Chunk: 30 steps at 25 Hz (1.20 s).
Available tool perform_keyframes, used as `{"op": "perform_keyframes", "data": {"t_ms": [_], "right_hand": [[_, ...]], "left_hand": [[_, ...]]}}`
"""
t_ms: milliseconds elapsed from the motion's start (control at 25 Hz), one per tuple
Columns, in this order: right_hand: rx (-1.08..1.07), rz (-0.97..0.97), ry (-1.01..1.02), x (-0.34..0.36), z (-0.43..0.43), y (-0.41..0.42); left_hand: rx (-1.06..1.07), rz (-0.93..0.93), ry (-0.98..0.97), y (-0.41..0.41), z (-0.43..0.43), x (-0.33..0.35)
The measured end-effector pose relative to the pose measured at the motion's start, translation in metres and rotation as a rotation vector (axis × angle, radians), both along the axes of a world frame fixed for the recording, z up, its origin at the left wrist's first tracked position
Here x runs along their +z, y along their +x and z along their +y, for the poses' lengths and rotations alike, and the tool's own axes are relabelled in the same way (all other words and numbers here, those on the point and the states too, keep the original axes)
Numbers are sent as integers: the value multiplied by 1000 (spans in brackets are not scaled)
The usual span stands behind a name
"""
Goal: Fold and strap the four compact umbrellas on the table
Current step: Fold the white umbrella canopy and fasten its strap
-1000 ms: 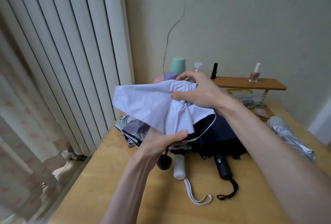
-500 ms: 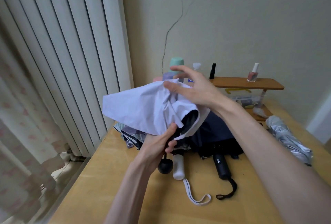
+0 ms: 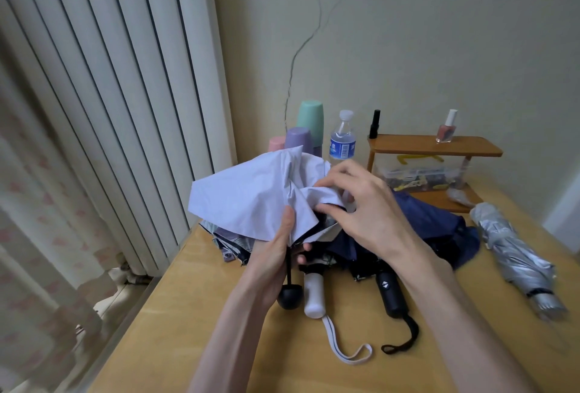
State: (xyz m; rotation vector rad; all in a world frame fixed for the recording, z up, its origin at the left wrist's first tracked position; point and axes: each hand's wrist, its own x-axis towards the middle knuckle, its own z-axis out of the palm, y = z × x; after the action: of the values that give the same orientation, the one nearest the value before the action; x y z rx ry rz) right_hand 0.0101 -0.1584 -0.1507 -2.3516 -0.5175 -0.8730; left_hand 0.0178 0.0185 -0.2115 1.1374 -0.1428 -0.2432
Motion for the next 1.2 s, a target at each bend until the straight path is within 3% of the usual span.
{"op": "perform_keyframes", "data": {"t_ms": [360,560,720,800,960,1040,1120,1200], "right_hand": [[-345,-533,195,-48,23,-23],[-381,-309,133,-47,20,-19],[-417,-426,189,-44,10,-21],[-395,-390,320,-43,10,-23],[-117,-52,725,-36,7,-18],[-173,-71,549,-35,2,-19],[-359,-255,94,-38,-2,-20],[-427,-445,-105,-44,-3,-18]], "left_hand": [[156,-28,-32,2,-8,7],[154,-18,-108,-7,-10,17],[180,48,-174,-6,-11,16],[182,79,-213,-6,-13,17],[185,53,-180,-2,-8,15],[177,40,-169,0,-3,14],[164,31,-147,1,0,12],[155,23,-117,1,-1,11]]}}
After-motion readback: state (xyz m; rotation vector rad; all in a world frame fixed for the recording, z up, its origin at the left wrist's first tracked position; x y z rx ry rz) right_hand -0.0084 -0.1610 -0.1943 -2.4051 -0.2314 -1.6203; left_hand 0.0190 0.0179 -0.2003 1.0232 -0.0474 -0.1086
